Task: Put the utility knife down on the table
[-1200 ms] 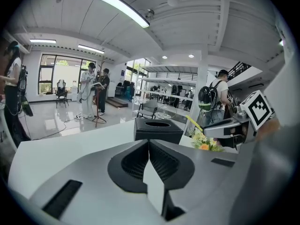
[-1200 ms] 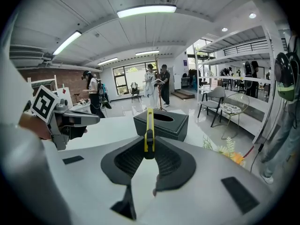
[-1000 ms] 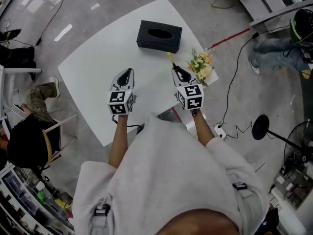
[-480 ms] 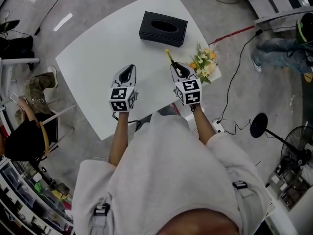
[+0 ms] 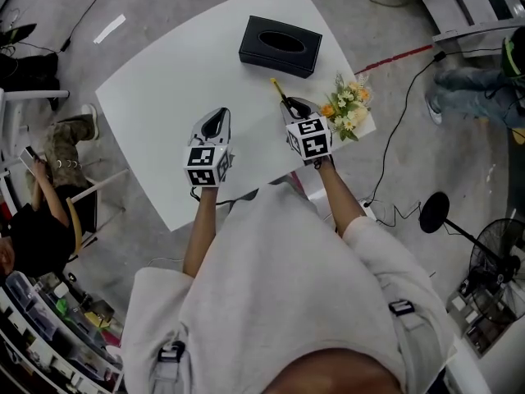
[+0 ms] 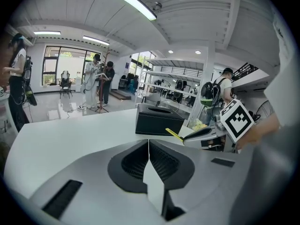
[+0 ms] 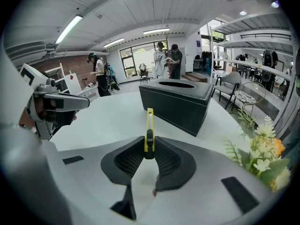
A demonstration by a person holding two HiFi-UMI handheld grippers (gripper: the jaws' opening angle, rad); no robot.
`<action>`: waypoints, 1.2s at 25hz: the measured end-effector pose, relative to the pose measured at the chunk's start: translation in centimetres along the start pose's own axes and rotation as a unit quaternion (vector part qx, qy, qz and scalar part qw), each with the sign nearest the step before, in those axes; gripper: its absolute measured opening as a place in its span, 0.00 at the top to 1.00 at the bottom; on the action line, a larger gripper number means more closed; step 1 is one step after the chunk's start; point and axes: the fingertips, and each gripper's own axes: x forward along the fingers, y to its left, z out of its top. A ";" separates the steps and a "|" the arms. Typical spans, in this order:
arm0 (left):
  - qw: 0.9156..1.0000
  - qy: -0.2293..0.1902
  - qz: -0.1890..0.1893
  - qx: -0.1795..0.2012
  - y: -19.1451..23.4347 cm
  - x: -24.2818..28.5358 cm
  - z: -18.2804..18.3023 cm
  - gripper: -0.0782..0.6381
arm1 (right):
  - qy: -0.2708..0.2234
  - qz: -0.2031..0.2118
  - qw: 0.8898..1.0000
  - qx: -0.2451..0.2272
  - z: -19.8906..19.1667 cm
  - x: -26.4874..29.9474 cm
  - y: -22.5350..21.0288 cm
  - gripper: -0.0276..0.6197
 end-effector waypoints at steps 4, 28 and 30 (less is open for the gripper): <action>1.000 0.001 0.000 -0.001 0.1 0.0 0.0 0.86 | 0.019 0.008 1.000 -0.008 -0.1 1.6 0.1 0.83; 1.000 0.003 -0.001 -0.006 0.0 0.4 -0.1 0.86 | 0.101 0.021 0.993 -0.055 -1.7 5.8 0.9 0.83; 1.000 0.004 -0.002 -0.005 0.1 0.4 -0.1 0.86 | 0.098 0.022 0.993 -0.055 -1.8 6.1 1.0 0.83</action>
